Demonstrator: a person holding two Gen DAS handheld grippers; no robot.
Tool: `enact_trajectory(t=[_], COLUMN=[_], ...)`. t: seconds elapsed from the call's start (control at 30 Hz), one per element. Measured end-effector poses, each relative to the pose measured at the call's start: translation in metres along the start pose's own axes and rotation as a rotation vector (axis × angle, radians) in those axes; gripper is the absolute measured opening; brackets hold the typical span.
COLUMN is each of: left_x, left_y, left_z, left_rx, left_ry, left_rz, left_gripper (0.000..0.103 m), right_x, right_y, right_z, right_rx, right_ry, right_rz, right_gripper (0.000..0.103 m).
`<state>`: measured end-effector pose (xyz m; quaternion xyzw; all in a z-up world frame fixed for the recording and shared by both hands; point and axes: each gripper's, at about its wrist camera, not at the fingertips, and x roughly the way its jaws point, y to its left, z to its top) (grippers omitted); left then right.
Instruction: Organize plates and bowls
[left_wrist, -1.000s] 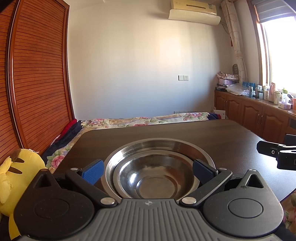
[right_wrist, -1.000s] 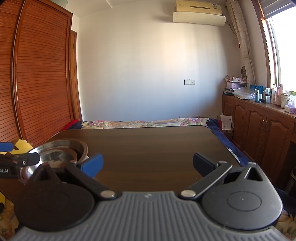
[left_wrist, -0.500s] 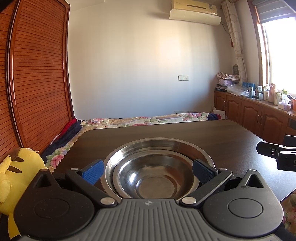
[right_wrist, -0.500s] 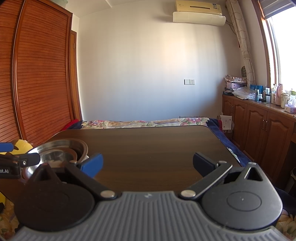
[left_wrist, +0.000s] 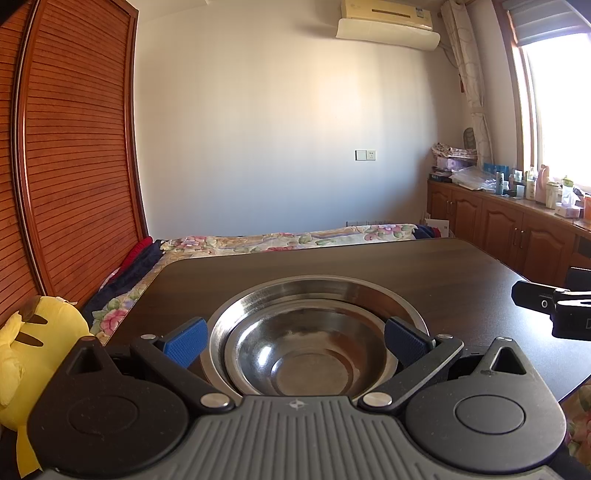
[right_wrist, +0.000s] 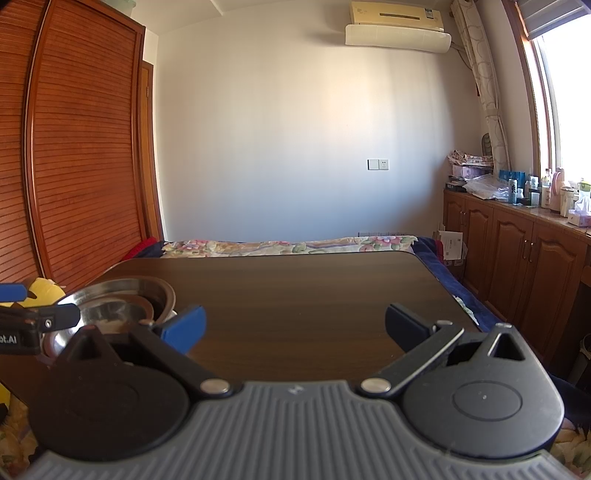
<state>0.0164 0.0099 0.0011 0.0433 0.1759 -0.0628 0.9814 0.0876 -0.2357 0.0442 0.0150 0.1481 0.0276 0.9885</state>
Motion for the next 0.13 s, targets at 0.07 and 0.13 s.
enact_trajectory(t=[0.07, 0.13], left_x=[-0.0001, -0.0001], left_y=[-0.0001, -0.0002], left_z=[0.0000, 0.0000], left_rx=[0.000, 0.000], left_ry=[0.000, 0.000], left_rz=[0.000, 0.001], left_gripper=[0.103, 0.103], right_x=[0.0000, 0.0000], right_y=[-0.0006, -0.0006], right_z=[0.0001, 0.0002], right_rx=[0.000, 0.000], right_ry=[0.000, 0.000], right_rz=[0.000, 0.000], right_gripper=[0.103, 0.103])
